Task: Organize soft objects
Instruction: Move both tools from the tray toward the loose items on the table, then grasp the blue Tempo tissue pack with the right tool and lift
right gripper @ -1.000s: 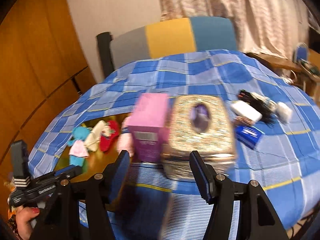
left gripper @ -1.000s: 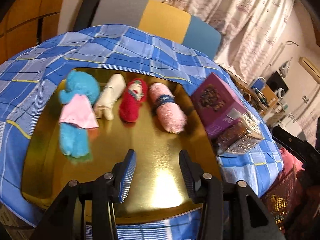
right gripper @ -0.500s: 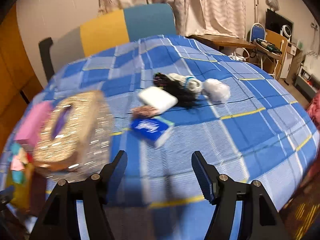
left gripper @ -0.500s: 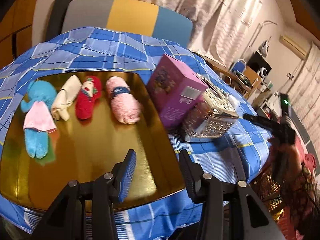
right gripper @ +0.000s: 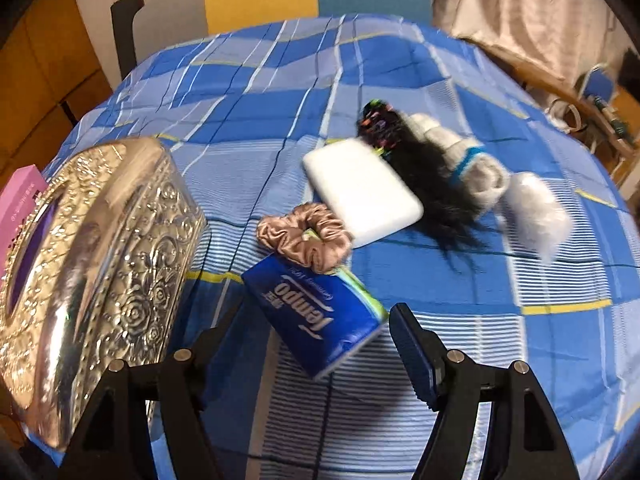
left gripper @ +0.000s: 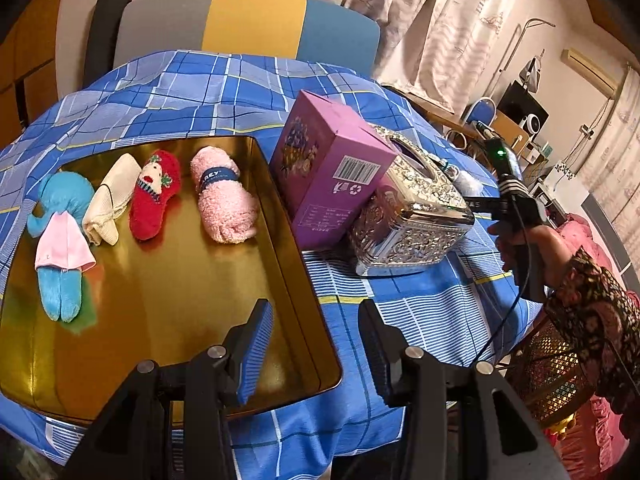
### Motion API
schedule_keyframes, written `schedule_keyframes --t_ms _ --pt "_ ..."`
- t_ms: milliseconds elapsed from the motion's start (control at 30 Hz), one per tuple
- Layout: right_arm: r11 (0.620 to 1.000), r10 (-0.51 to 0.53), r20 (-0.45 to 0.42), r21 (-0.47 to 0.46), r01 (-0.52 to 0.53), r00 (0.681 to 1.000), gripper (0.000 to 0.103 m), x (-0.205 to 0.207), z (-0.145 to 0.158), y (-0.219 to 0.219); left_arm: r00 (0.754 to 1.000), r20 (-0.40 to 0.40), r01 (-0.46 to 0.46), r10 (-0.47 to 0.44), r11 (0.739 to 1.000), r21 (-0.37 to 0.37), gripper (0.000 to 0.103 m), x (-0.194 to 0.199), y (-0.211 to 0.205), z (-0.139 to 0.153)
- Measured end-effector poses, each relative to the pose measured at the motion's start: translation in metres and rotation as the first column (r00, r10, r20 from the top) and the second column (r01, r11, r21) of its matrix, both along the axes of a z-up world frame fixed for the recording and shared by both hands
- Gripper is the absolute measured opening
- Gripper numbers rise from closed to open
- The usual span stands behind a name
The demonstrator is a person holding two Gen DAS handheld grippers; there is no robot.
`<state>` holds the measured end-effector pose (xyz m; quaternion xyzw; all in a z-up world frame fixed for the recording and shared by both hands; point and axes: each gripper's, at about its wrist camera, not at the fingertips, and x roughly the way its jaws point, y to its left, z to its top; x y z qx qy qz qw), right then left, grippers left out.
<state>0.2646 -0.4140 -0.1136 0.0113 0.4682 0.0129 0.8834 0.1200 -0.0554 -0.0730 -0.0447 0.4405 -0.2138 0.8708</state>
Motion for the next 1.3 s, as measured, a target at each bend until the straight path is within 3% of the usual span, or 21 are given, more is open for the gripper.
schedule_keyframes --t_ms 133,267,367,467,567,633,667,700,767,867,967,1100,1300 --pt "0.997 0.059 -0.002 -0.053 -0.059 0.998 0.072 -0.002 -0.007 0.009 1.0 -0.001 0.015 -0.015 1.0 0.003 0.045 0.0 -0.008 0.003" --pt "0.993 0.105 0.013 -0.061 -0.104 0.994 0.056 -0.011 -0.007 0.011 0.999 0.0 0.047 -0.047 0.999 0.005 0.045 0.0 -0.022 0.006" --pt "0.992 0.119 0.017 -0.047 -0.118 0.993 0.033 -0.025 -0.003 0.005 0.997 0.007 0.076 -0.076 0.997 0.008 0.045 0.0 -0.033 0.009" --pt "0.993 0.114 0.027 -0.029 -0.113 0.993 0.028 -0.039 0.001 -0.001 0.994 0.015 0.108 -0.108 0.994 0.013 0.045 0.0 -0.047 0.013" --pt "0.991 0.131 0.035 0.016 -0.132 0.991 0.031 -0.05 0.006 -0.01 0.991 0.017 0.134 -0.134 0.991 0.013 0.045 -0.001 -0.058 0.015" --pt "0.989 0.145 0.059 -0.001 -0.145 0.988 0.049 -0.054 0.011 -0.012 0.989 0.018 0.147 -0.148 0.989 0.011 0.045 -0.003 -0.064 0.016" --pt "0.989 0.146 0.076 -0.024 -0.144 0.986 0.07 -0.054 0.014 -0.01 0.988 0.017 0.153 -0.153 0.988 0.014 0.045 -0.003 -0.067 0.016" --pt "0.989 0.146 0.099 -0.052 -0.142 0.984 0.077 -0.051 0.017 -0.008 0.987 0.015 0.157 -0.157 0.987 0.019 0.045 -0.004 -0.069 0.016" --pt "0.983 0.173 0.105 -0.087 -0.164 0.979 0.077 -0.041 0.019 -0.001 0.987 0.015 0.162 -0.163 0.986 0.024 0.045 -0.005 -0.072 0.017" --pt "0.968 0.209 0.013 -0.143 -0.205 0.978 0.076 -0.015 0.006 0.009 0.987 0.02 0.157 -0.158 0.987 0.032 0.045 -0.004 -0.074 0.021" --pt "0.967 0.208 -0.047 -0.138 -0.212 0.977 0.067 0.0 -0.008 0.012 0.988 0.029 0.148 -0.149 0.988 0.032 0.045 -0.004 -0.073 0.027" --pt "0.981 0.185 -0.001 -0.064 -0.185 0.983 0.063 -0.012 -0.002 0.002 0.986 0.044 0.16 -0.161 0.987 0.033 0.045 0.0 -0.08 0.034" --pt "0.986 0.143 0.004 -0.087 -0.143 0.99 0.062 -0.051 0.008 -0.026 0.973 0.071 0.216 -0.218 0.976 0.036 0.045 0.01 -0.11 0.047"
